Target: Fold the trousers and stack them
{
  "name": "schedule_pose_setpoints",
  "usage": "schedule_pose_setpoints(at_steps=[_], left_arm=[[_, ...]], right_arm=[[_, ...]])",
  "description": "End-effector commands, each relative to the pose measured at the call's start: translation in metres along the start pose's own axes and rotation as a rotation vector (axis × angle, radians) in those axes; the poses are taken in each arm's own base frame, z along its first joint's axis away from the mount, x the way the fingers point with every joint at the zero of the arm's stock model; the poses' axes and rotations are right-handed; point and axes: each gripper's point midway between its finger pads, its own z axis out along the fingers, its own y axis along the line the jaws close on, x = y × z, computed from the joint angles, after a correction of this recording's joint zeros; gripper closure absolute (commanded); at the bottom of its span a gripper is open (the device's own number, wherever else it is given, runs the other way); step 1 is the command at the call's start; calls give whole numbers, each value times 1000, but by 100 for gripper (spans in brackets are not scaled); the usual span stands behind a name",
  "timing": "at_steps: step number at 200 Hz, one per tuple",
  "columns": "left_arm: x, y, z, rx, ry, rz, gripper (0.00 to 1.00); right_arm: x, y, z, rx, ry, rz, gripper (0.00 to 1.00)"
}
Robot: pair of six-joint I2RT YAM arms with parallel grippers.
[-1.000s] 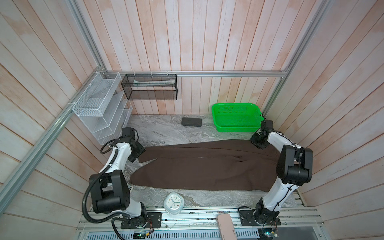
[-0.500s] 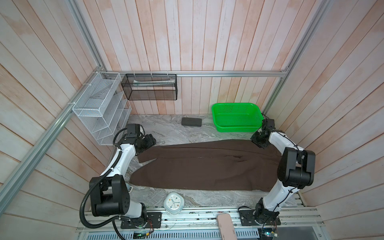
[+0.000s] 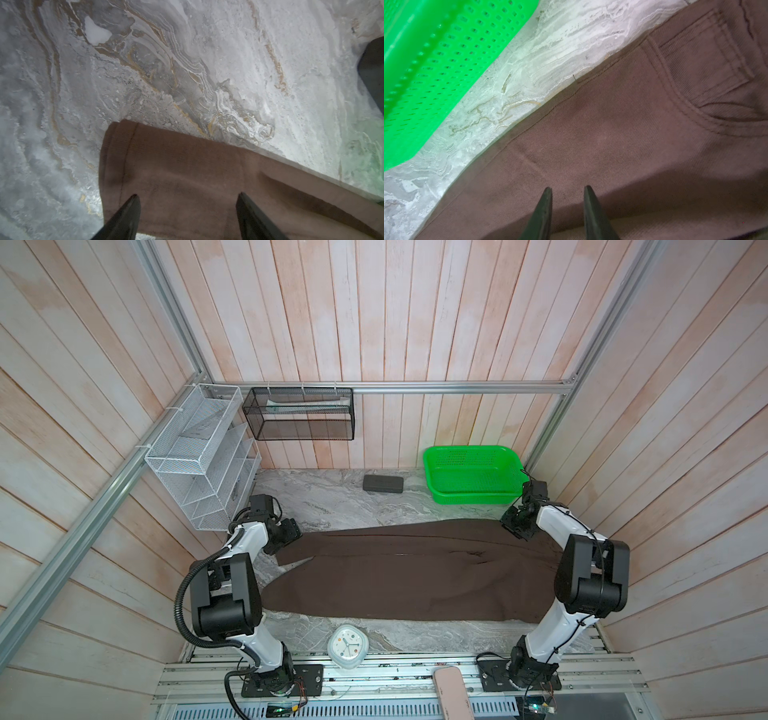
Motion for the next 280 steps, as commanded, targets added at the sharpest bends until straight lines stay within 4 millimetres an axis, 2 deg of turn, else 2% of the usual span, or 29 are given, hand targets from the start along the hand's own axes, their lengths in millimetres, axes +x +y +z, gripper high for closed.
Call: schedule_pose_setpoints(at_steps=[1,22,47,100,137,175,202,217,229,244,258,280], left_arm=[[-8,17,13,-60,-6,-22,24],[-7,30,19,-116,3,-37,23],[-11,44,13,-164,-11,-54,23],[-15,50,-7,-217,-31,-43,20],[-12,56,12,-206,17,-56,20],[-6,49,38,-142,67,-60,29],[-7,42,39,-97,65,-41,46],[-10,30,33,-41,52,-21,63],[-15,11,25,17,28,18,76],[-20,-23,5,78,-17,106,88],[-22,-58,-22,124,-71,199,98],[-12,-113,-68,190,-139,360,100]], right_arm=[[4,1,-6,-1,0,-19,72],[5,1,-4,-2,4,-23,72],[7,-1,-3,0,10,-27,72],[9,-1,-1,-2,12,-22,72],[9,-1,-1,-4,11,-22,72],[12,-2,0,-2,16,-27,72],[12,-2,-3,-5,13,-28,72],[13,-2,-4,-8,12,-27,72],[12,-1,-5,-11,9,-27,72],[12,0,-8,-19,7,-25,72],[12,0,-12,-22,3,-27,72],[11,1,-20,-32,-8,-26,72]])
